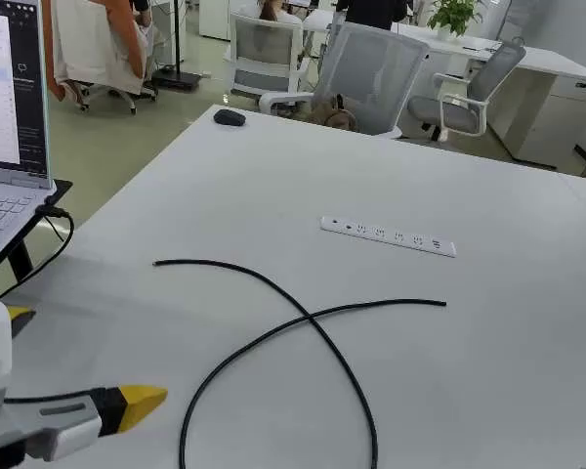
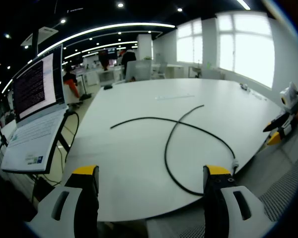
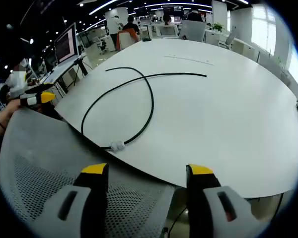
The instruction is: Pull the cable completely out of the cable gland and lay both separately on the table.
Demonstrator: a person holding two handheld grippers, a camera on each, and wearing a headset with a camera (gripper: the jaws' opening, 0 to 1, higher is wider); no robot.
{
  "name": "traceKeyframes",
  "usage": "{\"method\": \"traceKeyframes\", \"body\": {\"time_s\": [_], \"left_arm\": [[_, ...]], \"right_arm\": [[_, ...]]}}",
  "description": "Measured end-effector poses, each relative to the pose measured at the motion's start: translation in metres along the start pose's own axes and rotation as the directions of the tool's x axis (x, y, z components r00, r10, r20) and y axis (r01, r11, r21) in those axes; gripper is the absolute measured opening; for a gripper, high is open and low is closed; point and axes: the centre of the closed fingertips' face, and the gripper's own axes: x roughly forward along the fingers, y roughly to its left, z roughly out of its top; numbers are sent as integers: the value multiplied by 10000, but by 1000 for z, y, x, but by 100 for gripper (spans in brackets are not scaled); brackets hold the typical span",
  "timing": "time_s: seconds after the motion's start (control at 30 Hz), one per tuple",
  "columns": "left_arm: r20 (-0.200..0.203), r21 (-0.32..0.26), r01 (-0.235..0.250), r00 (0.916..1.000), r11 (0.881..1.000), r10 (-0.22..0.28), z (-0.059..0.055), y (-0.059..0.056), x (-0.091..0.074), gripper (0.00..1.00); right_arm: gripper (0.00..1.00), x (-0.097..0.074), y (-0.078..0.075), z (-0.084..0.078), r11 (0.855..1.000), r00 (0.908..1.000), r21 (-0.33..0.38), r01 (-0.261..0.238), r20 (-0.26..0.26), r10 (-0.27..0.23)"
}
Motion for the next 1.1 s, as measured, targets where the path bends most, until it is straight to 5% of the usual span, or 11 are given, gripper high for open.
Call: {"method": "traceKeyframes", "body": {"time_s": [1.1], "left_arm": [[-265,-51,-43,9996,10000,42,-5,1,0,81]], "right_arm": [[65,-5,12,-1,9995,9997,216,-233,72,231]]}}
